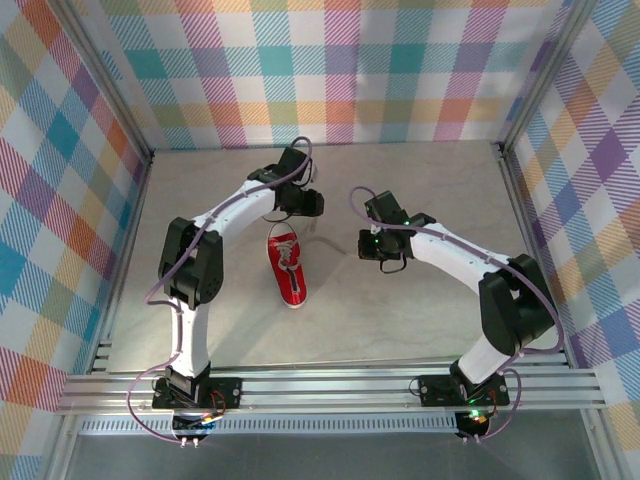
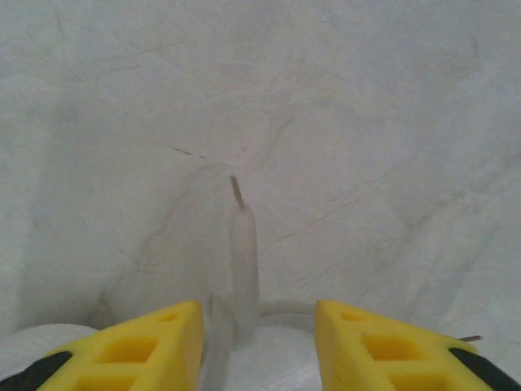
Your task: Tie the shoes
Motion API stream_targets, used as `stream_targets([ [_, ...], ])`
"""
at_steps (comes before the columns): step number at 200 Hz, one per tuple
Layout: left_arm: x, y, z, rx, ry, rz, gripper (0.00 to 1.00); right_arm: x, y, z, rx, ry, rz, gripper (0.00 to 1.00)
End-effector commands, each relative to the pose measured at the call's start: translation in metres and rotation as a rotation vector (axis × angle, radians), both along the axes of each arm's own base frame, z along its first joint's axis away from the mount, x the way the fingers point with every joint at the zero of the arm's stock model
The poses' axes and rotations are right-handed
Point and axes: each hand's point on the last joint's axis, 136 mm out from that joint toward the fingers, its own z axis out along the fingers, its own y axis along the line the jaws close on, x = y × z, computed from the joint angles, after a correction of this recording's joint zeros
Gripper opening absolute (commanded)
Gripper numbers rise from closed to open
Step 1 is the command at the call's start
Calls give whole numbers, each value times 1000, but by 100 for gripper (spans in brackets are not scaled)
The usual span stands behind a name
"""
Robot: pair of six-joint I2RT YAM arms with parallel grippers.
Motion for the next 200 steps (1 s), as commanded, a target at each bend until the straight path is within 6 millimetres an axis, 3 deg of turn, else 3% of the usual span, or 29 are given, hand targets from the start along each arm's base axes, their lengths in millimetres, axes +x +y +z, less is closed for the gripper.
stream_targets([
  [1, 1, 14, 13, 121, -36, -19, 45, -8, -3, -11, 2, 59, -27, 22],
  [23, -4, 10, 21, 109, -64, -72, 44, -9, -1, -15, 3, 71, -25, 29],
  [50, -35, -29, 21, 66, -155, -339, 42, -7, -16, -20, -28, 108, -63, 31],
  [80, -76, -74, -10, 161, -247, -700, 44, -5, -47, -23, 26, 153, -172, 33],
  [114, -95, -106, -40, 266, -263, -902, 44, -11, -84, -33, 94, 195, -288, 36],
  [149, -91, -117, -68, 354, -254, -938, 45, -14, -104, -34, 98, 189, -332, 39],
  [200, -74, -119, -97, 429, -219, -940, 46, -16, -108, -36, 86, 192, -326, 40],
])
